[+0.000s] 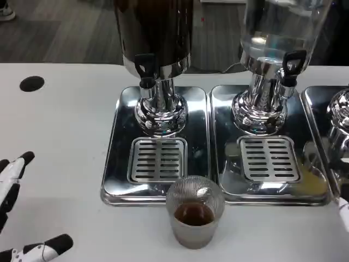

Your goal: Grasp the cup under the faucet to collect the drink, then remove the cup.

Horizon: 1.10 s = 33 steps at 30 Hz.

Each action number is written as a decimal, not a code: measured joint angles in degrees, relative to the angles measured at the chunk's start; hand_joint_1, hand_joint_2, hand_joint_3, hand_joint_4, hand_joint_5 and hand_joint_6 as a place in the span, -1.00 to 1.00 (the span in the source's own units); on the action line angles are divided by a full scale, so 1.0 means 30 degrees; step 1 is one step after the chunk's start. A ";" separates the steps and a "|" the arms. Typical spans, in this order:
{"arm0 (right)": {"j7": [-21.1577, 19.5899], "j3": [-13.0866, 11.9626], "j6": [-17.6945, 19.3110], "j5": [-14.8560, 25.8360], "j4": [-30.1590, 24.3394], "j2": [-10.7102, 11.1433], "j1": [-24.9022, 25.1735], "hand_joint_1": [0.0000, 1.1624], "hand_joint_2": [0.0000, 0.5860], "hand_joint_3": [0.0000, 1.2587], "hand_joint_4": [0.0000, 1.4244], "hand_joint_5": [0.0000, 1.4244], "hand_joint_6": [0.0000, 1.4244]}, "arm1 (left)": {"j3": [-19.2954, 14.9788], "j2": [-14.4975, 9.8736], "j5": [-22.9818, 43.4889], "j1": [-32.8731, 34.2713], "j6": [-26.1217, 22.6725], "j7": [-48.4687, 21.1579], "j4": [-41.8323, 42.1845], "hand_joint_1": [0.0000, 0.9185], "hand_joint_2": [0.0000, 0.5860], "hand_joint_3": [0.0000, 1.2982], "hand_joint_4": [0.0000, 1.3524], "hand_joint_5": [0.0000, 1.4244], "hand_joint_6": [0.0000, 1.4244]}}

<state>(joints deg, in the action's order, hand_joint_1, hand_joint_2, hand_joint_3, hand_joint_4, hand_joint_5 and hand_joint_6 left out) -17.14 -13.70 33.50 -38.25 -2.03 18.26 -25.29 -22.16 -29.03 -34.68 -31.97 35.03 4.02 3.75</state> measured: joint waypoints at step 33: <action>-0.0323 0.1301 -0.3212 -0.0763 -0.2373 -0.0062 -0.1130 0.28 0.92 -0.39 -0.63 -0.74 -0.90 | 0.1719 0.0471 -0.0964 -0.2544 0.1285 0.2787 -0.0322 -1.00 -0.82 -1.00 -1.00 -1.00 -1.00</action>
<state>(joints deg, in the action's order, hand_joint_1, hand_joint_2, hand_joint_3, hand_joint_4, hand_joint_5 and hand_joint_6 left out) -18.11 -9.80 23.87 -40.54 -9.15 18.07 -28.68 -17.01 -27.62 -37.57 -39.60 38.88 12.38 2.79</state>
